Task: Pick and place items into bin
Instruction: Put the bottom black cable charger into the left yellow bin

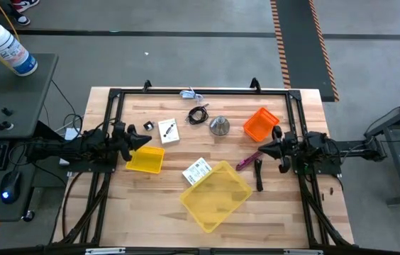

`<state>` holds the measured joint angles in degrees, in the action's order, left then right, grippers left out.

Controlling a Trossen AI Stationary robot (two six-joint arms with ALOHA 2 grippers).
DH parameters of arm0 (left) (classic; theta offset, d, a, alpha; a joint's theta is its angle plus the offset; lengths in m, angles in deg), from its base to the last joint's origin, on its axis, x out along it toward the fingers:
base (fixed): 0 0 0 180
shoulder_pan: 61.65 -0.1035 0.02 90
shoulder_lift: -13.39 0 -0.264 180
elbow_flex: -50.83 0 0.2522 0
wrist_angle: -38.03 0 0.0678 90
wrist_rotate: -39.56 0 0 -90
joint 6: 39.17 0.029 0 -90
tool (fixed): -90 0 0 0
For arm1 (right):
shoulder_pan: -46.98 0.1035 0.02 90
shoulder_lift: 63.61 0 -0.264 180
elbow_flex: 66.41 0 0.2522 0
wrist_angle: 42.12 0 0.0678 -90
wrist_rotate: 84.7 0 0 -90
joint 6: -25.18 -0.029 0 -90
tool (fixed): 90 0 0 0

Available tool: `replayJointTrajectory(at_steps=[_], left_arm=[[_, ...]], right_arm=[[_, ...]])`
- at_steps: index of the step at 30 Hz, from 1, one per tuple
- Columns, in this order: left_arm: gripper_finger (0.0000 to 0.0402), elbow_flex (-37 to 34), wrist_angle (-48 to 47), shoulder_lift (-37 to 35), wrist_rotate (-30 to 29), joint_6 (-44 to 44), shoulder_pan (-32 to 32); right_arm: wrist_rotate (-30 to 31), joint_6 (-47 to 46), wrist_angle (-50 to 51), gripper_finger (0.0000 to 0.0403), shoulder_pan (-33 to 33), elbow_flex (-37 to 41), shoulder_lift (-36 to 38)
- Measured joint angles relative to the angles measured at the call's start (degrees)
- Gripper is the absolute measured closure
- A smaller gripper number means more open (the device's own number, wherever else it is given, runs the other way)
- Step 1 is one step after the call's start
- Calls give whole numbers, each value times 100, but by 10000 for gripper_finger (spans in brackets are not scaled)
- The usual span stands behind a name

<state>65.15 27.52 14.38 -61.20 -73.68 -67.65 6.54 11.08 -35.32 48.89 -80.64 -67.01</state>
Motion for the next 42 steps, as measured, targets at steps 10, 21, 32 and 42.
replayJointTrajectory(at_steps=[10, 21, 32, 42], left_arm=[[401, 875, 687, 511, 129, 1555, 0], [401, 2966, -348, 2300, 2, 2937, 0], [401, 4568, -1729, 3091, -197, 3028, 0], [401, 5051, -2297, 3285, -639, 3445, 0]], right_arm=[[1555, 996, -497, 399, -6, -979, -453], [1692, 1557, -403, 399, -4, -2276, -1814], [1619, 1579, -331, 399, -4, -3766, -3552], [1165, 1575, 959, 399, -4, -5750, -5007]])
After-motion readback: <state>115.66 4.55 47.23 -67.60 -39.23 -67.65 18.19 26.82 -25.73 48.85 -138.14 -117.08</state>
